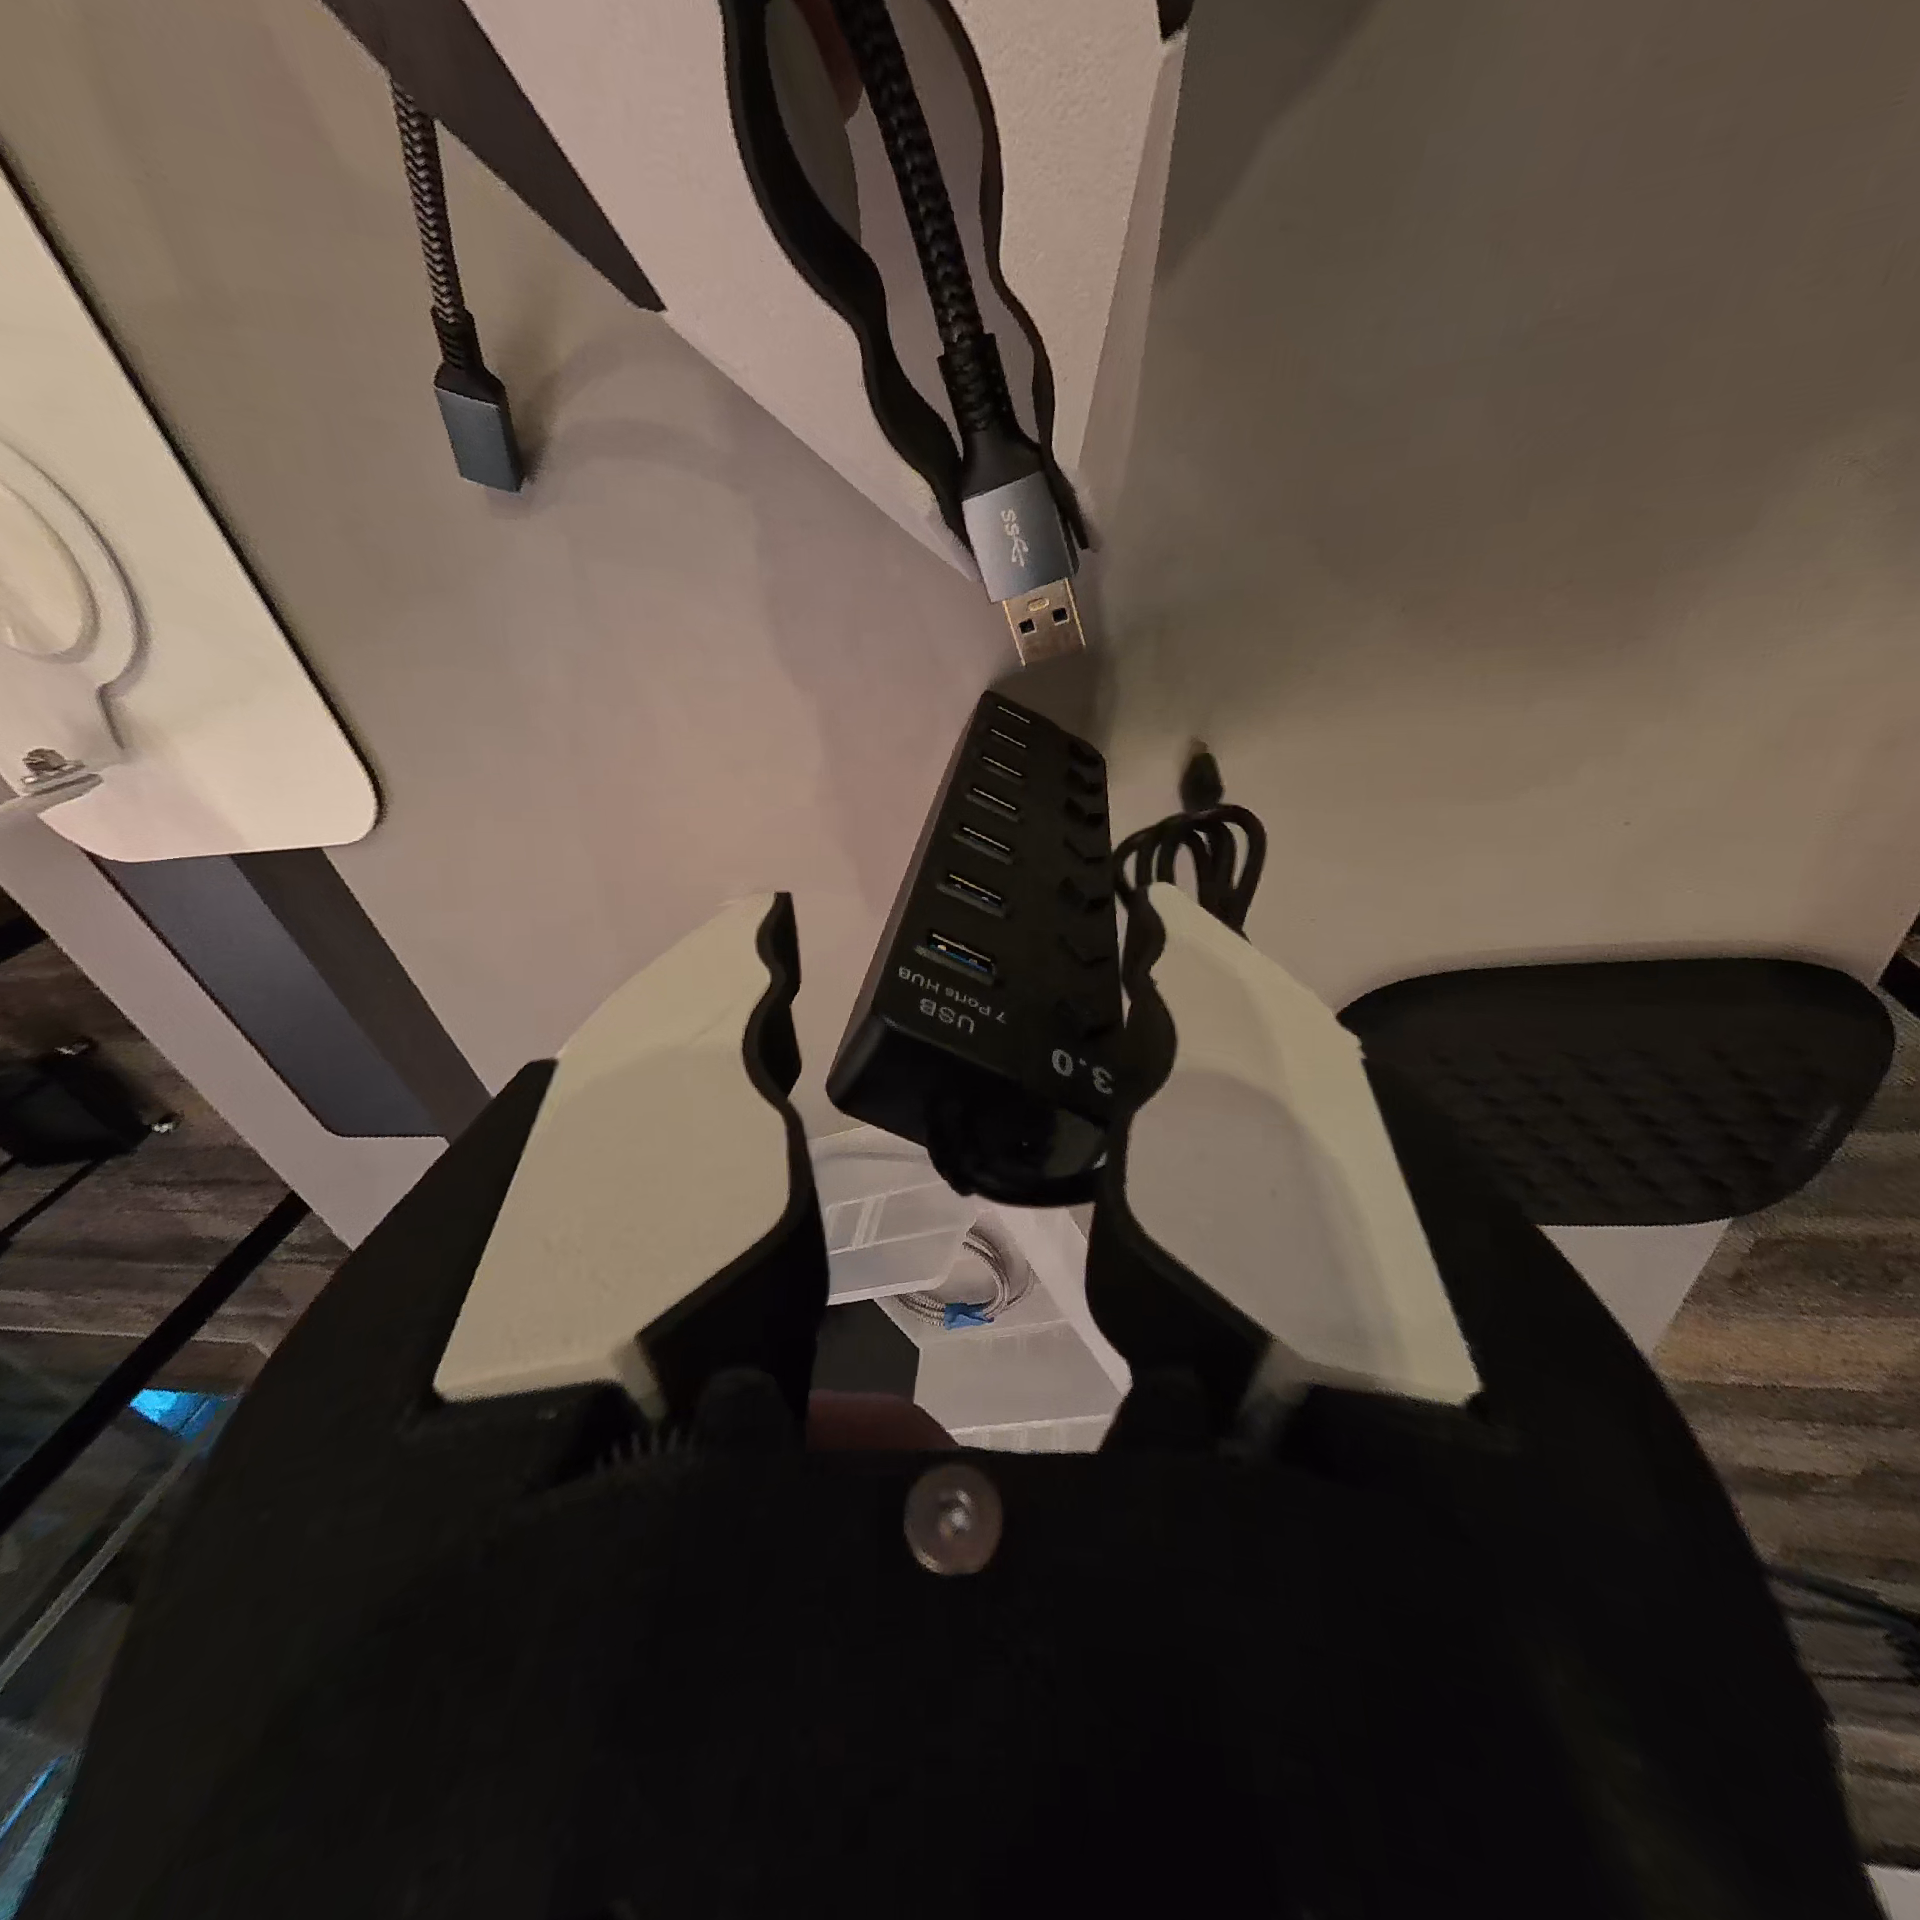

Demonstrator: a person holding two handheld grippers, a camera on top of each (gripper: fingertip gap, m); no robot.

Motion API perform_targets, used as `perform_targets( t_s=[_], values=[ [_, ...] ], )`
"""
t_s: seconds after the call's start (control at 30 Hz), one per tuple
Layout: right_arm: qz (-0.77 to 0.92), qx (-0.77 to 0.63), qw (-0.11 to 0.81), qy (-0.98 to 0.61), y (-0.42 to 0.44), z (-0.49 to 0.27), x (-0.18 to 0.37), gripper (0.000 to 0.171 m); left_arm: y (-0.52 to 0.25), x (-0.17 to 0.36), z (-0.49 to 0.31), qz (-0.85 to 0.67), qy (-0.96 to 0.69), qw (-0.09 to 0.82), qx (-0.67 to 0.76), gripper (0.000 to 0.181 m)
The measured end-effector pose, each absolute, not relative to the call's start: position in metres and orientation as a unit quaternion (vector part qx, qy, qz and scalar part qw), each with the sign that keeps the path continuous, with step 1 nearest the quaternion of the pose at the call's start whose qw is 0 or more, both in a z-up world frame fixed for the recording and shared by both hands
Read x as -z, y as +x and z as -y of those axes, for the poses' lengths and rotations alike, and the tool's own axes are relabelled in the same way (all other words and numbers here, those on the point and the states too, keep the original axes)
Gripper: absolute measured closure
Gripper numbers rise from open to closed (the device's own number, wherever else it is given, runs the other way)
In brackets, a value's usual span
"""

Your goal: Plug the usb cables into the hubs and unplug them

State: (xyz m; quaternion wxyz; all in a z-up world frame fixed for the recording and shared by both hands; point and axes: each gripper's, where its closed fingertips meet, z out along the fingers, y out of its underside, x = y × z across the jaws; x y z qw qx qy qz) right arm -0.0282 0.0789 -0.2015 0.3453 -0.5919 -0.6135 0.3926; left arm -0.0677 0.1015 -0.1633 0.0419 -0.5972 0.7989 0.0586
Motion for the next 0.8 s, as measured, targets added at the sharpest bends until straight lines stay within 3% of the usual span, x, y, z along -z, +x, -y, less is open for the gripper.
perform_targets(
  t_s=[0.8],
  values=[
    [0.615, -0.394, 0.345, -0.590, -0.028, -0.077, 0.201, 0.158, -0.082, 0.154, -0.116, -0.793, -0.595, 0.091, -0.095, 0.123]
  ],
)
